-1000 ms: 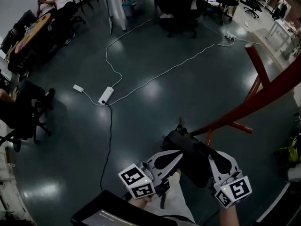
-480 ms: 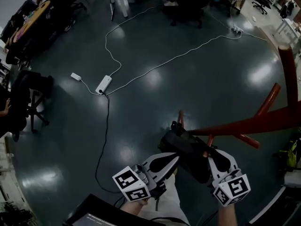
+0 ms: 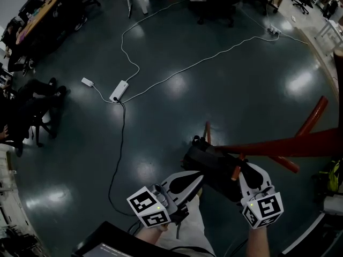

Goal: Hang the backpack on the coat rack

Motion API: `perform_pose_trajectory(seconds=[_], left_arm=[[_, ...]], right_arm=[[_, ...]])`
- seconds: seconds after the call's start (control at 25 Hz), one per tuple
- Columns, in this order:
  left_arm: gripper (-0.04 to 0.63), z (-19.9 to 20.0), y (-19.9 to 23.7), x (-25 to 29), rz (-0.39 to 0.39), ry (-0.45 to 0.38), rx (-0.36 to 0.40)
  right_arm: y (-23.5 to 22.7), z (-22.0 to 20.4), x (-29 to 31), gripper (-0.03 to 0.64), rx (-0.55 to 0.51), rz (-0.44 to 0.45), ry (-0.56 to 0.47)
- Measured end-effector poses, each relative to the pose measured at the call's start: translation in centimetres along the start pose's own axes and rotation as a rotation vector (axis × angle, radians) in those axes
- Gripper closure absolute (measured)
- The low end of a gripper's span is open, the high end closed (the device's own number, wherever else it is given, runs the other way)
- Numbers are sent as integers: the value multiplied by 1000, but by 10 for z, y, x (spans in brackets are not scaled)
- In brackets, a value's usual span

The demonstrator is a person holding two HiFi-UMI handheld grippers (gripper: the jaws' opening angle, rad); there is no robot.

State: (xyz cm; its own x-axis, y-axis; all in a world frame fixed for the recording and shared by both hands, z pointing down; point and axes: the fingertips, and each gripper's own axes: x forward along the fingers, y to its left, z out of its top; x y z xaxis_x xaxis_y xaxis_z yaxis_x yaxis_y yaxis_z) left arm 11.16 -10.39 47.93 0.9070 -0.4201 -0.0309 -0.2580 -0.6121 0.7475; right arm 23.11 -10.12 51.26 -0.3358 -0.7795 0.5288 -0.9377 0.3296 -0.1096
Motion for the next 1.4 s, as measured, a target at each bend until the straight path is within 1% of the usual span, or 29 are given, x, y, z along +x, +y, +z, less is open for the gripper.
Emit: perform_pose_trajectory(seconds=[0.16,0.28,0.48,0.64,0.76,0.84,0.96,1.12,1.24,1.32,1.4], left_arm=[[586,-3,-1,2,2,0,-3],[586,-5,2,0,3,0,-4],[586,-6,6,-5,9,-3,-13],[586,-7,4,-6,8,-9,-14],[586,-3,-1,-8,6,-16,-10],[586,3,-7,-7,-3,-24,-10],[586,13,-17,-7,-14,-37,0],[586,29,-32,-5,-32,-58,22],[586,41,-45,-2,-49,-75,33],[586,49,-56,1,-66,-84,44],[586,57,-67,4,-85,-91,59]], right_arm=[[-6,-4,3,565,-35,-27,17],[-9,-7,6,565,-15,-48,22],[-11,-8,6,561,77,-73,-4],[-3,-11,-1,518,151,-27,-39],[5,-4,-14,509,272,25,-104],[5,0,-26,509,345,25,-139],[11,-2,-41,511,386,22,-140],[32,2,-60,512,482,108,-144],[50,15,-74,512,531,211,-151],[63,32,-86,516,520,264,-184],[72,52,-99,526,477,286,-221]])
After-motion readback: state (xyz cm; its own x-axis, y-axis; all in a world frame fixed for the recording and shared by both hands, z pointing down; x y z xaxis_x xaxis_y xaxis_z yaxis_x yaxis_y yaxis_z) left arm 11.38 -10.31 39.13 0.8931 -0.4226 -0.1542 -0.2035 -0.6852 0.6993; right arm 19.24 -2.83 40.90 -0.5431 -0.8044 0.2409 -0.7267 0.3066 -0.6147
